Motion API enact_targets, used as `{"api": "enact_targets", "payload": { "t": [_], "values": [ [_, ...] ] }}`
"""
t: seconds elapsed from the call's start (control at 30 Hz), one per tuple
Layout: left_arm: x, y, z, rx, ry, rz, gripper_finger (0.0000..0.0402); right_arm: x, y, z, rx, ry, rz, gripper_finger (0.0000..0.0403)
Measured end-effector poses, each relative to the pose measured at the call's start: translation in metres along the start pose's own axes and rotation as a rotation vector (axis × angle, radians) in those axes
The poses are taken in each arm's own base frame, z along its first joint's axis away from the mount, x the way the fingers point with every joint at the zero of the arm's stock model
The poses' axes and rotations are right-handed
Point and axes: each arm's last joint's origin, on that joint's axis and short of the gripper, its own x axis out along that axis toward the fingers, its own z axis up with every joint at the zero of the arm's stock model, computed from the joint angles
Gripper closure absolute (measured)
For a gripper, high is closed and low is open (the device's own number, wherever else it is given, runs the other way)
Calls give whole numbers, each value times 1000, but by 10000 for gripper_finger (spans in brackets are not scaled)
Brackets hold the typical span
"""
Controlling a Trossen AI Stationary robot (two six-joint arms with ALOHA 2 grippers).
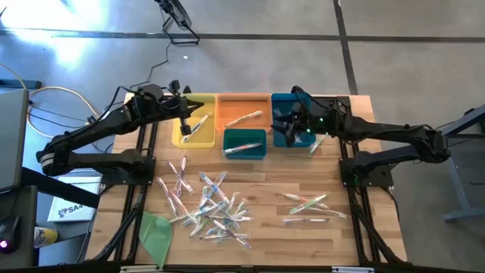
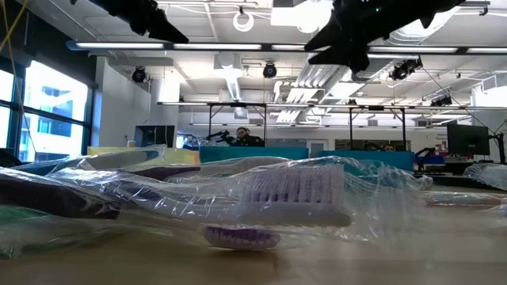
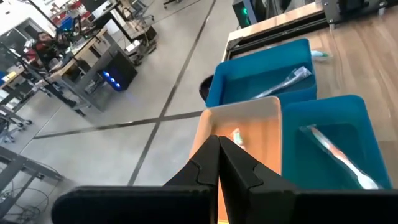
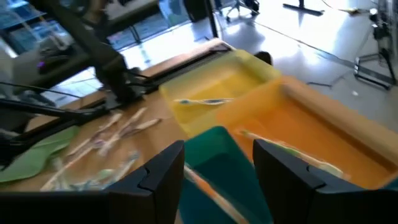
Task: Pick & Place Toothbrushes
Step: Put the orange toothbrush into the dark green bin
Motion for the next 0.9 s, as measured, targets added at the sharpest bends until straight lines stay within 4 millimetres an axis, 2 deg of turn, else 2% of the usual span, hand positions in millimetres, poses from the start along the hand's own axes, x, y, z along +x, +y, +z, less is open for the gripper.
{"api": "enact_targets", "payload": {
  "t": [0.2, 0.37, 0.53, 0.73, 0.9],
  "values": [
    [0, 0, 0, 0, 1, 2, 401, -11, 25, -2, -38, -33, 33, 264],
    [0, 0, -1, 0, 9, -1, 401, -15, 37, -3, -49, -46, 34, 294],
    [0, 0, -1, 19, 10, 0, 401, -22, 54, 7, -58, -52, 92, 320],
    [0, 0, -1, 19, 9, 1, 401, -41, 76, 23, -126, 54, -32, 355],
    [0, 0, -1, 21, 9, 0, 401, -46, 85, 18, -205, 210, -114, 393]
  ]
}}
